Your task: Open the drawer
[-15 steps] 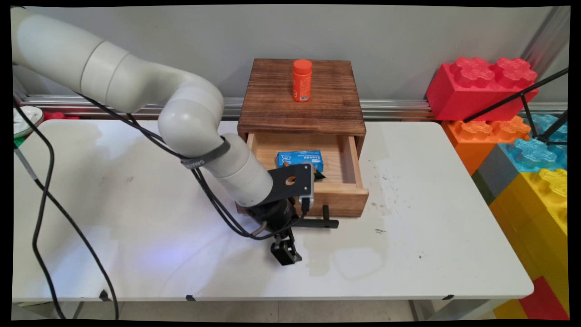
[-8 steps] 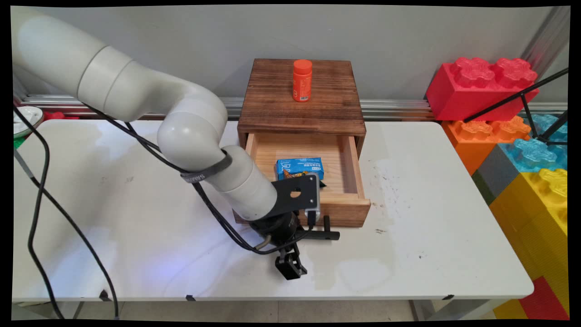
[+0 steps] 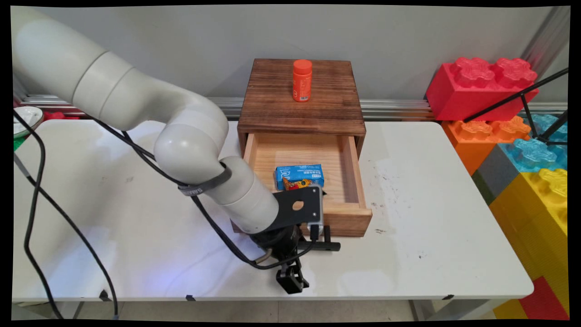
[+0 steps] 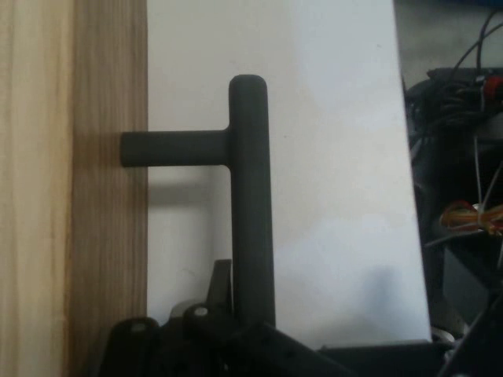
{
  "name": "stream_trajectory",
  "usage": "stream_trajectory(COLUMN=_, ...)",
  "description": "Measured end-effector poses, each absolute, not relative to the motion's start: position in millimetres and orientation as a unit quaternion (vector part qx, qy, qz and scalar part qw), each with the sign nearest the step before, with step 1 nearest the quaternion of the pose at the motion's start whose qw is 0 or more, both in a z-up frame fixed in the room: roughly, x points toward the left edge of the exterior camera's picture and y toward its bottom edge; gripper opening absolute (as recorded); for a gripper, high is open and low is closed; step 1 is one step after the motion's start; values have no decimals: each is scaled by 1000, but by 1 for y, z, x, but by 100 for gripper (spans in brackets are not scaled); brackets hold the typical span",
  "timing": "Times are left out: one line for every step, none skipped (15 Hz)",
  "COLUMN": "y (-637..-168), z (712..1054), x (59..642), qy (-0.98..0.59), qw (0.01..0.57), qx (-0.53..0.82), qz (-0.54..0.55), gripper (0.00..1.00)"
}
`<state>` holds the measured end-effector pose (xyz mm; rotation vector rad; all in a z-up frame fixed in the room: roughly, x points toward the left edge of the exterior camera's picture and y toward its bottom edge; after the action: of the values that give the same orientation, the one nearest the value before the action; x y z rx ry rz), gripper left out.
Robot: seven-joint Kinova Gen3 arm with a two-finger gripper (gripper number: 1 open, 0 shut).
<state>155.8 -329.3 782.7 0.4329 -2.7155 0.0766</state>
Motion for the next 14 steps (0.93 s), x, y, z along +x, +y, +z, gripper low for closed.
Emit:
stream_trajectory(y=-327, z=783, x=155, qy=-969, qw=194, qx=154, qz=26, gripper=100)
stream_trajectory(y=-324, z=783, x=155, qy=-969, qw=194, qx=152, qz=25, gripper=100)
stream_trajectory(y=-321, z=783, x=154, qy=-969, qw=194, qx=151, qz=24, gripper=100)
stream_trajectory(y=-319, z=783, x=154, qy=-969, qw=194, qx=150, qz=23, gripper=100)
stream_trajectory(y=-316, z=784, x=153, qy=-969, qw=194, qx=149, qz=21, gripper=100)
stream_trajectory(y=-314, z=784, x=152, qy=-969, qw=195, qx=148, qz=19, gripper=100)
stream_trajectory(y=-312, z=784, x=152, qy=-969, qw=195, qx=147, qz=18, gripper=100)
stream_trajectory(y=-310, z=784, x=151, qy=-969, qw=196, qx=147, qz=17, gripper=100)
stream_trajectory(y=-308, z=785, x=151, qy=-969, qw=196, qx=147, qz=16, gripper=100)
stream_trajectory(y=-307, z=785, x=150, qy=-969, qw=197, qx=146, qz=15, gripper=100)
stream_trajectory(y=-305, z=785, x=150, qy=-969, qw=198, qx=146, qz=14, gripper=100)
stream_trajectory(y=-304, z=785, x=149, qy=-969, qw=199, qx=146, qz=13, gripper=100)
stream_trajectory(y=-303, z=785, x=148, qy=-969, qw=200, qx=146, qz=12, gripper=100)
stream_trajectory(y=-302, z=785, x=148, qy=-969, qw=201, qx=146, qz=12, gripper=100)
